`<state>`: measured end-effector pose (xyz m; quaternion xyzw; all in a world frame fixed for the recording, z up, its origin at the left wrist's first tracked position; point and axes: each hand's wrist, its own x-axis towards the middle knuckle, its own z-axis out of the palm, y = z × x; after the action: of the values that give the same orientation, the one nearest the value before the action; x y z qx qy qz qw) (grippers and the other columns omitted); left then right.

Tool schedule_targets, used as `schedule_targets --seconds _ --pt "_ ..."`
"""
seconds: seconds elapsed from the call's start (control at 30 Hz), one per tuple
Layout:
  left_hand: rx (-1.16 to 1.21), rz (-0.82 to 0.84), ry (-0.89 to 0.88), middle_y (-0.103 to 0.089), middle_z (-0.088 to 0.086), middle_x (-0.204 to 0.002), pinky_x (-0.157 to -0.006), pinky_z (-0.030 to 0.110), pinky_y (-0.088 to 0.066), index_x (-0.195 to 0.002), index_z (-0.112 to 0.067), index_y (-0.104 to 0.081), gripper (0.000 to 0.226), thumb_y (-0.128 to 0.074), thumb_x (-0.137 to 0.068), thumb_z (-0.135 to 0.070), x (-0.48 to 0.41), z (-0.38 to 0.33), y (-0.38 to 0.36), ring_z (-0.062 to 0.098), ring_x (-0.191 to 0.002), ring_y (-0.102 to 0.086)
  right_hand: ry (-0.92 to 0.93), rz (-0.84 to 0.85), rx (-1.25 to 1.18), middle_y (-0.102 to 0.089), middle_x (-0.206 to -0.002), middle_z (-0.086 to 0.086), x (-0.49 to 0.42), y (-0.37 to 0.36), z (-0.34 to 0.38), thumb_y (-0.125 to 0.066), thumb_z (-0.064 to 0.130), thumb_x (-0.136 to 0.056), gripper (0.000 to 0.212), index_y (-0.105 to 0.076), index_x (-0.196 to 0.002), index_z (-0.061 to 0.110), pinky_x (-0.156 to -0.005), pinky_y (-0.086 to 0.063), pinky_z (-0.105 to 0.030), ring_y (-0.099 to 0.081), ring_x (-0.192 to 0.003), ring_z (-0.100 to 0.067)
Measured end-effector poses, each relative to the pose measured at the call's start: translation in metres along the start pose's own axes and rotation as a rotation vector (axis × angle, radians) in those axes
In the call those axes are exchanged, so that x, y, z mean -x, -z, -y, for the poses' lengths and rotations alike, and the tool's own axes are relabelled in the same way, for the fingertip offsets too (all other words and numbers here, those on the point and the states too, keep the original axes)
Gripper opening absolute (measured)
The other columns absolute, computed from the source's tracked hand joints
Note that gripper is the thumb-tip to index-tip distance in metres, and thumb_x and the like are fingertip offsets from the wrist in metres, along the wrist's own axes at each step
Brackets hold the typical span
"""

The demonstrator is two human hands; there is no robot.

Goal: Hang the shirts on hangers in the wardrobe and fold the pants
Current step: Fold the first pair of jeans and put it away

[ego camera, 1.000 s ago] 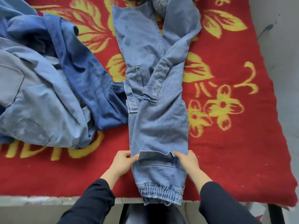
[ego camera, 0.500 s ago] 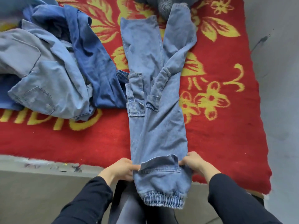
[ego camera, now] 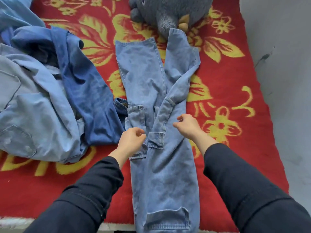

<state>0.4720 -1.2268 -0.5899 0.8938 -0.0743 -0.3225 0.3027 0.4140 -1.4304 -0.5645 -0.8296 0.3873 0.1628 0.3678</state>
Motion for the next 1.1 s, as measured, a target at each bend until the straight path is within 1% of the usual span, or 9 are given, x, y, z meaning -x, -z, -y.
schedule_targets --seconds 0.23,0.4,0.53,0.63,0.73,0.83,0.93,1.03,1.1 --pt "0.089 -0.054 -0.224 -0.073 -0.003 -0.101 -0.081 0.023 -0.046 -0.104 -0.016 -0.073 0.021 -0.062 -0.090 -0.028 -0.088 -0.026 -0.002 0.012 -0.096 -0.064 0.000 -0.197 0.011 -0.058 -0.110 -0.008 -0.098 -0.007 0.041 -0.056 0.038 -0.091 0.033 -0.052 -0.109 0.010 -0.076 -0.042 -0.035 -0.056 -0.107 -0.031" --pt "0.026 0.050 -0.240 -0.068 -0.003 -0.106 -0.080 0.024 -0.045 -0.114 -0.022 -0.068 0.043 -0.065 -0.083 -0.051 -0.119 -0.035 -0.013 0.011 -0.098 -0.061 -0.123 -0.296 0.052 -0.051 -0.131 -0.016 -0.135 -0.015 0.047 -0.059 0.047 -0.088 0.062 -0.042 -0.128 0.003 -0.087 -0.044 -0.039 -0.052 -0.118 -0.036" --pt "-0.070 0.100 -0.212 -0.070 0.002 -0.088 -0.066 0.026 -0.037 -0.090 -0.022 -0.075 0.023 -0.068 -0.080 -0.042 -0.122 -0.052 -0.022 0.019 -0.092 -0.061 -0.200 -0.285 0.130 -0.055 -0.125 -0.018 -0.145 -0.014 0.054 -0.056 0.035 -0.088 0.045 -0.052 -0.121 0.003 -0.087 -0.045 -0.039 -0.054 -0.115 -0.037" --pt "0.037 0.202 -0.159 -0.069 -0.003 -0.072 -0.062 0.021 -0.039 -0.076 -0.019 -0.075 0.014 -0.069 -0.080 -0.031 -0.123 -0.061 -0.013 0.013 -0.073 -0.061 -0.264 -0.363 -0.083 -0.065 -0.102 -0.016 -0.151 -0.001 0.073 -0.049 0.024 -0.088 0.025 -0.063 -0.092 0.003 -0.078 -0.044 -0.035 -0.058 -0.101 -0.037" --pt "0.409 0.418 -0.059 -0.061 -0.008 -0.058 -0.058 0.017 -0.041 -0.068 -0.015 -0.072 0.014 -0.074 -0.077 -0.025 -0.124 -0.059 0.020 0.006 -0.058 -0.054 -0.032 -0.490 -0.267 -0.046 -0.059 -0.005 -0.143 0.000 0.103 -0.051 0.019 -0.085 0.031 -0.039 -0.058 0.010 -0.061 -0.032 -0.036 -0.047 -0.070 -0.028" --pt "0.506 0.498 0.021 -0.051 -0.004 -0.053 -0.052 0.018 -0.041 -0.057 -0.016 -0.058 0.019 -0.073 -0.069 -0.020 -0.127 -0.035 0.059 0.007 -0.051 -0.051 0.374 -0.089 -0.262 -0.050 -0.066 -0.007 -0.134 -0.014 0.133 -0.061 0.013 -0.085 0.024 -0.054 -0.063 0.004 -0.068 -0.037 -0.037 -0.044 -0.068 -0.017" --pt "0.309 0.515 0.149 -0.060 -0.002 -0.060 -0.051 0.019 -0.036 -0.057 -0.019 -0.059 0.016 -0.065 -0.070 -0.023 -0.126 -0.002 0.082 0.011 -0.054 -0.060 0.312 0.328 -0.096 -0.068 -0.088 -0.011 -0.146 -0.023 0.140 -0.065 0.020 -0.085 0.012 -0.071 -0.082 0.010 -0.083 -0.047 -0.035 -0.061 -0.084 -0.021" --pt "0.229 0.510 0.209 -0.066 -0.001 -0.069 -0.052 0.019 -0.040 -0.071 -0.016 -0.065 0.013 -0.063 -0.078 -0.027 -0.136 -0.001 0.091 0.012 -0.060 -0.064 0.197 0.115 -0.065 -0.066 -0.082 -0.014 -0.167 -0.016 0.141 -0.056 0.015 -0.085 0.019 -0.068 -0.073 0.006 -0.070 -0.044 -0.030 -0.058 -0.079 -0.031" --pt "0.289 0.340 0.183 -0.067 0.000 -0.067 -0.050 0.019 -0.043 -0.076 -0.014 -0.065 0.019 -0.065 -0.081 -0.032 -0.155 -0.017 0.093 0.013 -0.057 -0.061 0.123 -0.059 -0.060 -0.060 -0.074 -0.011 -0.184 -0.002 0.141 -0.053 0.016 -0.085 0.025 -0.059 -0.060 0.011 -0.066 -0.038 -0.029 -0.055 -0.076 -0.027"
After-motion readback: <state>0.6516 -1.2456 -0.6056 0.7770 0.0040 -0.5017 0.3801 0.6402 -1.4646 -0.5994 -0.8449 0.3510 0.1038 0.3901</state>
